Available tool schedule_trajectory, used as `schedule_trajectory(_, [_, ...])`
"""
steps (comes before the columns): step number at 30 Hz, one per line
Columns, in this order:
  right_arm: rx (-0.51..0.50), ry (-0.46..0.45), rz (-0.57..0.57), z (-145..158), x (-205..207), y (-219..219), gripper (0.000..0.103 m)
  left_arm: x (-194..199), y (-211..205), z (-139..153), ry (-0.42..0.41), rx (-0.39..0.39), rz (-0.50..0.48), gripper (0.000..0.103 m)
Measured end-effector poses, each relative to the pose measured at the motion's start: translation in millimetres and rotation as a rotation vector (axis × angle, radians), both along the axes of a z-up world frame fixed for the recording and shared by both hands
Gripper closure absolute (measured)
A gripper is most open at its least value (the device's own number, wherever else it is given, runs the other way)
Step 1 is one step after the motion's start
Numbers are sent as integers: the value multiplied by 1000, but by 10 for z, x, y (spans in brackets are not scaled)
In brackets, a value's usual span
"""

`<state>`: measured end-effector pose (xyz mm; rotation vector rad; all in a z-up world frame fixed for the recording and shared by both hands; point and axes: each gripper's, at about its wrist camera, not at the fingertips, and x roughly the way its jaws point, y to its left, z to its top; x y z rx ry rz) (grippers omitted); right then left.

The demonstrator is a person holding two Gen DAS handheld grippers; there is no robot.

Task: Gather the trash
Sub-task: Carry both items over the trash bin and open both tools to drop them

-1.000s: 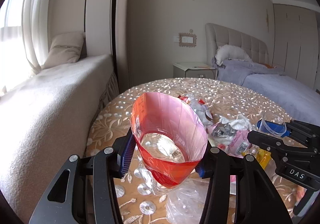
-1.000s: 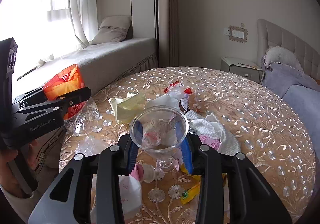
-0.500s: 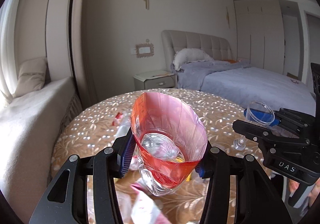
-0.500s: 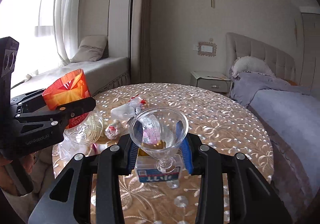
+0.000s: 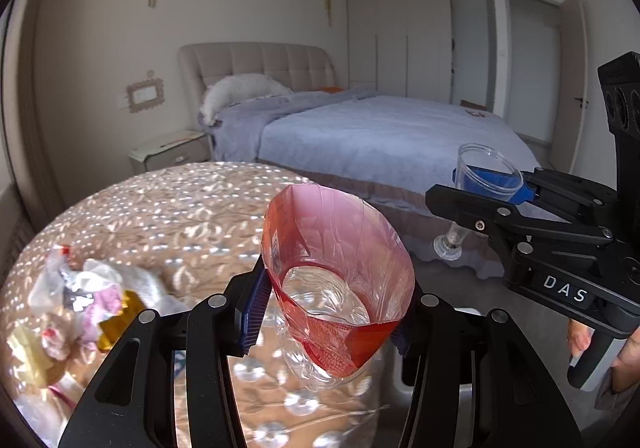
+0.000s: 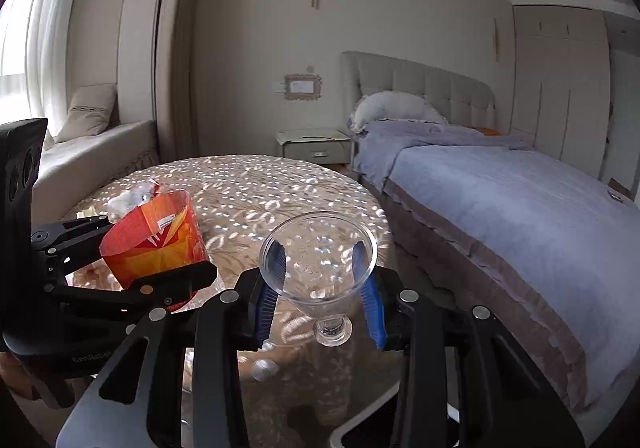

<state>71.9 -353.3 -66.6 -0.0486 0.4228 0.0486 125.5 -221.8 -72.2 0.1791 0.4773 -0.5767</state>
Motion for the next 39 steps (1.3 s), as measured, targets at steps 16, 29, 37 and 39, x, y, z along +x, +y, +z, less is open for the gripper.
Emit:
schedule_trajectory(16, [41, 172, -193, -856, -146, -993, 64, 65, -1423, -1088, 243, 94, -355, 54])
schedule_trajectory(29, [128, 341, -207, -1689, 128, -1484, 64, 230, -2050, -1931, 374, 194, -456, 5])
schedule_trajectory(37, [162, 417, -213, -2040, 238, -1567, 64, 211, -2219, -2095, 358, 255, -427, 5])
schedule_trajectory(39, [163, 432, -209, -2110, 256, -1564, 64, 249, -2216, -2091, 360, 273, -418, 5])
